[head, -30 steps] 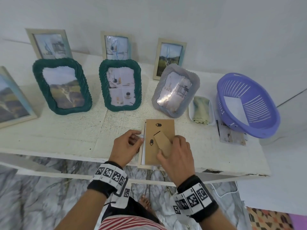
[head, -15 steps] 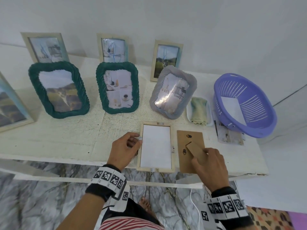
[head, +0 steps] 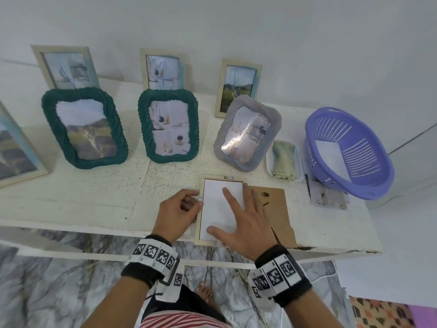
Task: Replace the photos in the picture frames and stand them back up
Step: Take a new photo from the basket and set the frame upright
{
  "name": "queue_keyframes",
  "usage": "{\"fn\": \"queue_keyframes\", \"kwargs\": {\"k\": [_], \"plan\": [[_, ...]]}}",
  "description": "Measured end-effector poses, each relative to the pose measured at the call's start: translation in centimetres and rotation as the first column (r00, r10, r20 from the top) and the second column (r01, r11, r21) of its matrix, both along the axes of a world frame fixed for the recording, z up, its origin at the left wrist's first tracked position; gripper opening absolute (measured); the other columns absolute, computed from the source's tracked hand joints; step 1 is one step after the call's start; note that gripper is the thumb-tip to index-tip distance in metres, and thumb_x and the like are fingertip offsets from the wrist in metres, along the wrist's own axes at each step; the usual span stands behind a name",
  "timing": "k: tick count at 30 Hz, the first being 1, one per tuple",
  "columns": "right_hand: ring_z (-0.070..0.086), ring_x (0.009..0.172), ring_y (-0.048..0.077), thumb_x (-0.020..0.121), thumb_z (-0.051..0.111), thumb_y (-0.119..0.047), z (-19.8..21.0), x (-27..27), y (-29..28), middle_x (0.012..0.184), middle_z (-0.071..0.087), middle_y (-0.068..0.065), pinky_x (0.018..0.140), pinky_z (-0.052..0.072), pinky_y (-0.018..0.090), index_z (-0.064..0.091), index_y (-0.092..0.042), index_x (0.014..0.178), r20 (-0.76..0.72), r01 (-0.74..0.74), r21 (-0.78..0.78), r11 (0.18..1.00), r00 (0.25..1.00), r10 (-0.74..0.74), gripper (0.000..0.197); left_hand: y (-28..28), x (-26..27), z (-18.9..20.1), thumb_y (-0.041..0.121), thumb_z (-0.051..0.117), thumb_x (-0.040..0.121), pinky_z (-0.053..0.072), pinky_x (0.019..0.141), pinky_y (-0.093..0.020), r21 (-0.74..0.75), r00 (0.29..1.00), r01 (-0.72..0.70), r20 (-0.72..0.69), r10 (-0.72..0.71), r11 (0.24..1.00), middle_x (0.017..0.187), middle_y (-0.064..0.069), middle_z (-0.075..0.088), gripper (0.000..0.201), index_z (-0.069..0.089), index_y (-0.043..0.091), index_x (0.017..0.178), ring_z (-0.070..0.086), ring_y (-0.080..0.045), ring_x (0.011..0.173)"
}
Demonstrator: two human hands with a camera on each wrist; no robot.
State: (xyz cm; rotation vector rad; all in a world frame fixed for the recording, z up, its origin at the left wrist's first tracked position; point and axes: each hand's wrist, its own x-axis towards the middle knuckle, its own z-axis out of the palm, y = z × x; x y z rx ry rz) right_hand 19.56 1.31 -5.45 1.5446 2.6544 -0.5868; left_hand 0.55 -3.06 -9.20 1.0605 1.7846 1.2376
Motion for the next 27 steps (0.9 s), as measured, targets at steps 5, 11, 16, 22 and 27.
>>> {"fn": "queue_keyframes", "kwargs": {"k": [5,11,16,22,27], "plan": [[-0.010,0.144,0.044,0.059,0.038,-0.095,-1.1,-1.3,1.1,0.158,-0.018,0.019,0.117,0.005,0.053,-0.014,-0.044,0.148,0.191,-0.070,-0.027,0.997,0.979,0.074,0.115,0.0,0.0,0.0,0.014,0.075,0.084,0.058,0.060,-0.028,0.016,1.000,-0.001,-0.031,0.001,1.000,0.072,0.009,0.067,0.023,0.066,0.031,0.095,0.063,-0.008,0.063],[-0.006,0.144,0.047,0.051,0.030,-0.097,-1.1,-1.6,1.4,0.156,-0.019,0.024,0.116,0.006,0.055,-0.015,-0.041,0.149,0.226,-0.084,-0.020,0.996,0.970,0.086,0.122,0.0,0.0,0.0,0.014,0.074,0.084,0.057,0.060,-0.026,0.013,0.999,0.002,-0.039,-0.002,1.000,0.073,0.009,0.067,0.020,0.067,0.027,0.098,0.062,-0.007,0.063],[-0.009,0.143,0.047,0.043,0.030,-0.100,-0.7,-1.9,1.8,0.155,-0.023,0.023,0.116,0.004,0.055,-0.015,-0.040,0.149,0.238,-0.083,-0.083,0.993,0.966,0.100,0.130,0.0,-0.1,-0.1,0.014,0.074,0.084,0.055,0.059,-0.021,0.011,0.999,0.011,-0.052,-0.010,1.000,0.074,0.008,0.067,0.019,0.068,0.023,0.100,0.062,-0.006,0.063],[-0.006,0.143,0.048,0.055,0.047,-0.093,-0.3,-2.1,1.9,0.157,-0.019,0.022,0.117,0.006,0.056,-0.015,-0.035,0.150,0.237,-0.075,-0.107,0.991,0.967,0.099,0.128,0.0,-0.1,0.0,0.014,0.074,0.084,0.057,0.060,-0.026,0.011,0.999,0.014,-0.034,-0.013,1.000,0.072,0.011,0.066,0.019,0.068,0.023,0.100,0.063,-0.007,0.063],[-0.001,0.143,0.047,0.054,0.052,-0.092,0.1,-2.3,1.9,0.158,-0.014,0.022,0.117,0.008,0.055,-0.016,-0.032,0.150,0.236,-0.054,-0.109,0.993,0.969,0.079,0.133,-0.1,-0.1,0.0,0.015,0.074,0.084,0.059,0.061,-0.032,0.008,1.000,0.009,-0.012,-0.009,1.000,0.073,0.008,0.067,0.020,0.068,0.024,0.101,0.063,-0.010,0.064]]}}
